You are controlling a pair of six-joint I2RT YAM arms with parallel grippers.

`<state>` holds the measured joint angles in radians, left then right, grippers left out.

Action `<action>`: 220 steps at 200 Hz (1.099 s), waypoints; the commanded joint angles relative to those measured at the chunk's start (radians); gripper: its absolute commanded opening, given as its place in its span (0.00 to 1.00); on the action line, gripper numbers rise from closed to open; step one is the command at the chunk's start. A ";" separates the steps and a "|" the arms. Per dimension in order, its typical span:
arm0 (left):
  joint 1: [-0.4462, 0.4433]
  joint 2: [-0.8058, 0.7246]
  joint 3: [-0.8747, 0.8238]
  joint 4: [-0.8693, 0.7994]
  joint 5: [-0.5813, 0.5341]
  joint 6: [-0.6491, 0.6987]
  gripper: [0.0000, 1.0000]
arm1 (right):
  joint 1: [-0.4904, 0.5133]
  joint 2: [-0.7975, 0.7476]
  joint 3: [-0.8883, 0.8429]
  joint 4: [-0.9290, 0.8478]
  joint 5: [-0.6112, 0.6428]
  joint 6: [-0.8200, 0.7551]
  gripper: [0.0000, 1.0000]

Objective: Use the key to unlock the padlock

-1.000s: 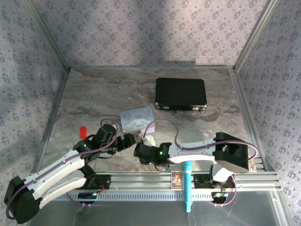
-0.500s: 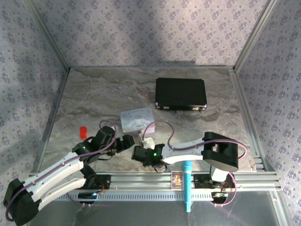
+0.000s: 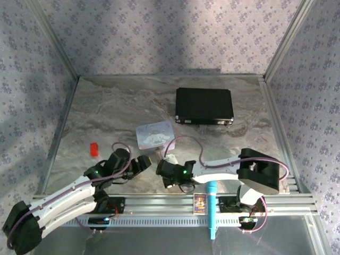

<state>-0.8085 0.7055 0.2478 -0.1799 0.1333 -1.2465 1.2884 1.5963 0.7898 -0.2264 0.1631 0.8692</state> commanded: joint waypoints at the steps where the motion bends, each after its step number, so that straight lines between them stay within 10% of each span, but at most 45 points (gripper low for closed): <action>1: -0.048 0.016 -0.035 0.212 -0.031 -0.148 0.71 | -0.035 -0.094 -0.075 0.071 -0.103 -0.135 0.00; 117: -0.195 0.247 0.063 0.418 -0.103 -0.354 0.73 | -0.165 -0.359 -0.147 0.195 -0.470 -0.381 0.00; 220: -0.225 0.298 0.094 0.367 -0.095 -0.311 0.20 | -0.181 -0.360 -0.134 0.135 -0.365 -0.368 0.00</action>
<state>-1.0279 1.0527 0.3126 0.2455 0.0608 -1.5753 1.1172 1.2499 0.6430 -0.0605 -0.2379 0.5041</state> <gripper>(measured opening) 0.233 0.052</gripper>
